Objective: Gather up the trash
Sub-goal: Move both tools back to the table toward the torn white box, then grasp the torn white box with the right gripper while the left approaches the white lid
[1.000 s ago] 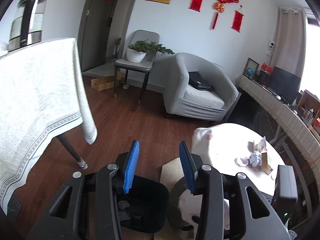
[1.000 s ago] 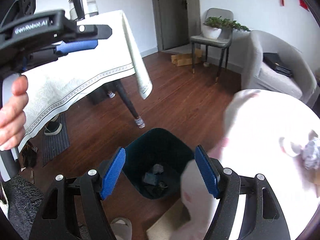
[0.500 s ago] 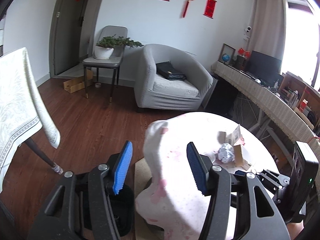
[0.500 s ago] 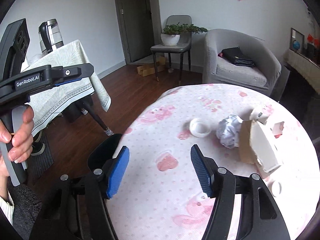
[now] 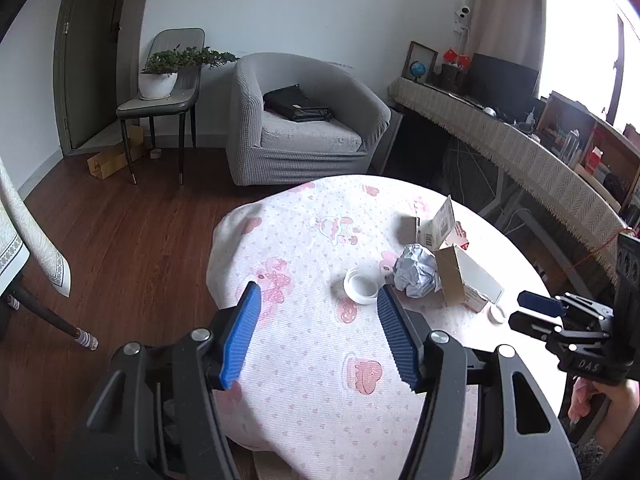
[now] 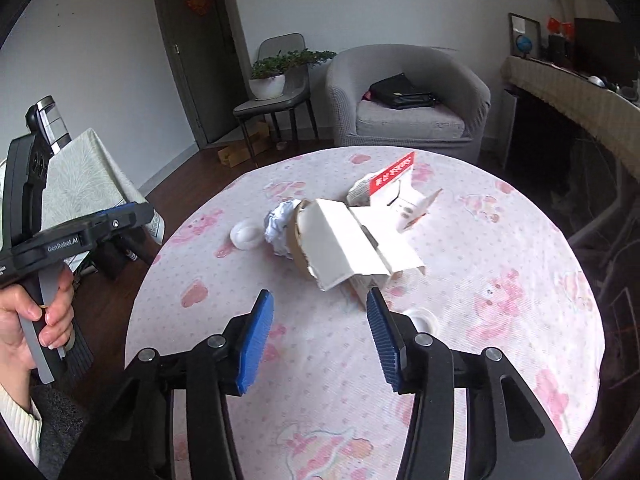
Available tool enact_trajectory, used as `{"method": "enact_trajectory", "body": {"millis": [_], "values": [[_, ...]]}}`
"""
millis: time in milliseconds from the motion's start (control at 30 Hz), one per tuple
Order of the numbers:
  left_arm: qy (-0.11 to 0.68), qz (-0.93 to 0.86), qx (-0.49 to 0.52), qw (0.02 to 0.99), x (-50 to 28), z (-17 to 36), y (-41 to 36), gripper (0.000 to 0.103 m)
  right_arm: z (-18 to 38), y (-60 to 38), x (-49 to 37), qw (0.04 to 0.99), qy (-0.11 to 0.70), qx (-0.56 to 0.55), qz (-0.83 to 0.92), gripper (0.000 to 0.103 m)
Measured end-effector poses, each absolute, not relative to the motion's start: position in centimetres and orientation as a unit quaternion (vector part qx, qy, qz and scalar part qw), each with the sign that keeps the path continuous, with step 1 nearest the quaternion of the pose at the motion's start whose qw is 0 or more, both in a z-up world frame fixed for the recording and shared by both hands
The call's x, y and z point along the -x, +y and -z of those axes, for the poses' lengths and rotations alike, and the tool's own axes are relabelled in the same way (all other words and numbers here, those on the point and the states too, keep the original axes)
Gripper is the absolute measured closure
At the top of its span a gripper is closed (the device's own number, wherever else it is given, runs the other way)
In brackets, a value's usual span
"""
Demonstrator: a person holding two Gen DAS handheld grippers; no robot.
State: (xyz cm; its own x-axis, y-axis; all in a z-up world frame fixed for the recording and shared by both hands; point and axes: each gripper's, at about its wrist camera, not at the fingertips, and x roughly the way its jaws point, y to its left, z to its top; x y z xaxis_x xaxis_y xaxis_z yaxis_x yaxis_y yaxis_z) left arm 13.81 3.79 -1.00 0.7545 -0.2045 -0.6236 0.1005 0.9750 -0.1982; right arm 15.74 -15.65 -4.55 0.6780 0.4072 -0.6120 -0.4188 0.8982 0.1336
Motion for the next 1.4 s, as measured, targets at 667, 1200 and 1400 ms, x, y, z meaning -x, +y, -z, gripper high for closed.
{"method": "enact_trajectory", "body": {"millis": [667,1200,1400], "values": [[0.381,0.127,0.037,0.915,-17.6,4.9,-0.1,0.038,6.8,-17.4,-21.6,0.9,0.367,-0.045,-0.23,0.07],[0.412,0.135,-0.001,0.901,-21.0,6.6,-1.4,0.036,4.7,-15.0,-23.7,0.898,0.342,-0.024,-0.275,0.101],[0.416,0.138,-0.004,0.899,-21.7,6.9,-2.0,0.037,3.8,-16.2,-22.6,0.906,0.339,-0.004,-0.255,0.101]]}}
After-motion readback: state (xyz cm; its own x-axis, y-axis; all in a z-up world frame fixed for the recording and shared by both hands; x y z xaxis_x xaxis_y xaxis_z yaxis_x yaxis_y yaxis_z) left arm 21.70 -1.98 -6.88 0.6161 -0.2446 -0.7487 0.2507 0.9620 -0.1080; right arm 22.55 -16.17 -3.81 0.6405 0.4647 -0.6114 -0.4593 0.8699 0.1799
